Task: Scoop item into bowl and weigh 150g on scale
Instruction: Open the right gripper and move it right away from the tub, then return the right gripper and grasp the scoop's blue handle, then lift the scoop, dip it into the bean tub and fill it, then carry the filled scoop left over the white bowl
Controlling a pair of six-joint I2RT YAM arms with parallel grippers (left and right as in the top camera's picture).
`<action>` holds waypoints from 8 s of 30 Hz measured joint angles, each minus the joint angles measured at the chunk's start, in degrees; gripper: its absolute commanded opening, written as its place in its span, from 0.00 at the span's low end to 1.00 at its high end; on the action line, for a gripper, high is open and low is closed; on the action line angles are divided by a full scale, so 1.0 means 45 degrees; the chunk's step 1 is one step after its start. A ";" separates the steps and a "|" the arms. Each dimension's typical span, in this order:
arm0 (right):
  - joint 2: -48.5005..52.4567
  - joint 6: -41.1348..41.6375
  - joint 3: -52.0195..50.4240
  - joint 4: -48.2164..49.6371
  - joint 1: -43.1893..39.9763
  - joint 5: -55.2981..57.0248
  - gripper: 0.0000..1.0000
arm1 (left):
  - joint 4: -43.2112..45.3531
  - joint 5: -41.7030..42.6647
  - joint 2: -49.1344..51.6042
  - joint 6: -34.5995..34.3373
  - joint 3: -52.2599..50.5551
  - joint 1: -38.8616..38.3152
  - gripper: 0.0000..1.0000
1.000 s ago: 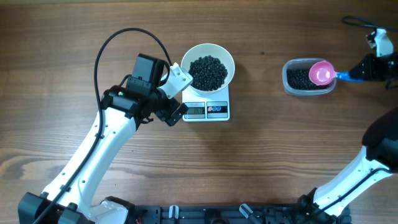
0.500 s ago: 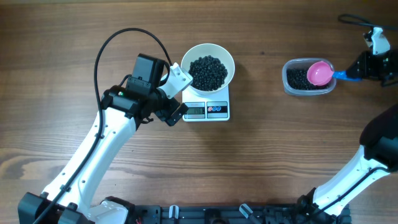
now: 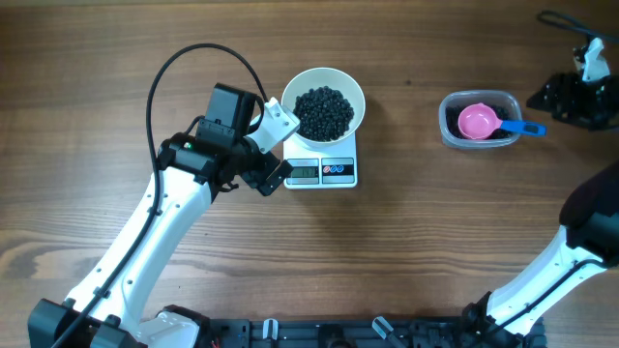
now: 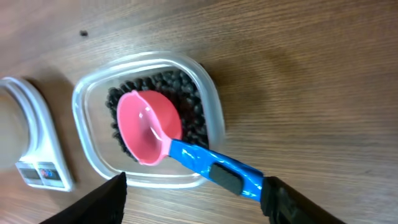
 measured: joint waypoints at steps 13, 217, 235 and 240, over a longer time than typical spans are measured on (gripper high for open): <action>0.0000 0.3735 0.0010 -0.1122 -0.0699 -0.2030 0.59 | -0.0005 0.0000 0.0000 0.0000 0.0000 -0.0005 1.00; -0.1496 0.1316 -0.0573 -0.0068 0.3468 0.3560 0.04 | 0.0000 0.0000 0.0000 0.0000 0.0000 0.0000 1.00; -0.1496 0.0335 -0.0471 -0.0393 0.1404 -0.0894 0.04 | 0.0000 0.0000 0.0000 0.0000 0.0000 0.0000 1.00; -0.1501 0.0253 -0.0379 -0.0393 0.1209 -0.1841 0.04 | 0.0000 0.0000 0.0000 0.0000 0.0000 -0.0005 1.00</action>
